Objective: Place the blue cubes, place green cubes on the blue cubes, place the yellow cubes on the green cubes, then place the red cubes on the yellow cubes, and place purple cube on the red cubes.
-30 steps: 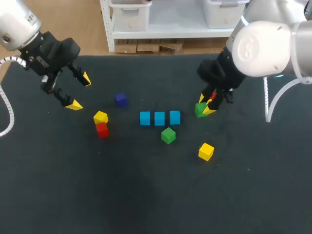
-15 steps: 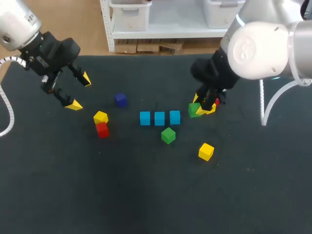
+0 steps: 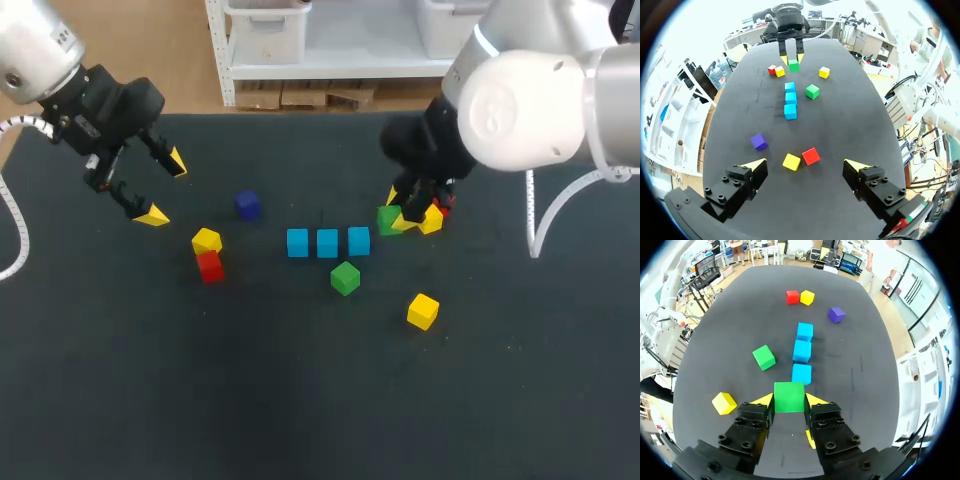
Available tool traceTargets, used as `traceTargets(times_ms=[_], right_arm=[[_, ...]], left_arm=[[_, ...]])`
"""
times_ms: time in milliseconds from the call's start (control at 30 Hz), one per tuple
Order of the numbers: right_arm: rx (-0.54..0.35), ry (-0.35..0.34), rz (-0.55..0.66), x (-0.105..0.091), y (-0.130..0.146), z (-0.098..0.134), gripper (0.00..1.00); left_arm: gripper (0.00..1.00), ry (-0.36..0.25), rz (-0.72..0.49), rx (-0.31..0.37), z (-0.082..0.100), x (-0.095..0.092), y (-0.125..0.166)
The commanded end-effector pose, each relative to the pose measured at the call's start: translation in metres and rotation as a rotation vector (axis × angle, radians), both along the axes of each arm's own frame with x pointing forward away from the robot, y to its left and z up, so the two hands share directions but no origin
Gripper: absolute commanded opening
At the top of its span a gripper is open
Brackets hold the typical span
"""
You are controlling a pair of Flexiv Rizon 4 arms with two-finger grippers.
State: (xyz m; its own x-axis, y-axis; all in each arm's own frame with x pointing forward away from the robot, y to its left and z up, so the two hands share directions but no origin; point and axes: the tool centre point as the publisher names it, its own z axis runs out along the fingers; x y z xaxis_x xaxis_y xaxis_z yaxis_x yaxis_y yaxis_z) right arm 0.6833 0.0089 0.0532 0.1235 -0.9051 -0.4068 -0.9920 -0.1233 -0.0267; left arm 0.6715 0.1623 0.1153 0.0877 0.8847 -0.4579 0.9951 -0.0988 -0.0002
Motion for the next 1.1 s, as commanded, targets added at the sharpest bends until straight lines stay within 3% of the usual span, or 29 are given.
traceTargets(times_ms=[33, 767, 1100], right_arm=[[-0.011, -0.012, -0.003, -0.004, 0.008, 0.001, 0.00], [-0.034, -0.057, -0.088, 0.007, 0.052, 0.006, 0.00], [-0.050, -0.038, -0.138, 0.010, 0.059, -0.002, 0.00]], left_arm=[[1.00, 0.001, -0.003, -0.002, -0.001, 0.001, 0.001], [1.00, 0.001, -0.003, -0.002, -0.001, 0.001, 0.001], [1.00, 0.001, -0.003, -0.002, -0.001, 0.001, 0.001]])
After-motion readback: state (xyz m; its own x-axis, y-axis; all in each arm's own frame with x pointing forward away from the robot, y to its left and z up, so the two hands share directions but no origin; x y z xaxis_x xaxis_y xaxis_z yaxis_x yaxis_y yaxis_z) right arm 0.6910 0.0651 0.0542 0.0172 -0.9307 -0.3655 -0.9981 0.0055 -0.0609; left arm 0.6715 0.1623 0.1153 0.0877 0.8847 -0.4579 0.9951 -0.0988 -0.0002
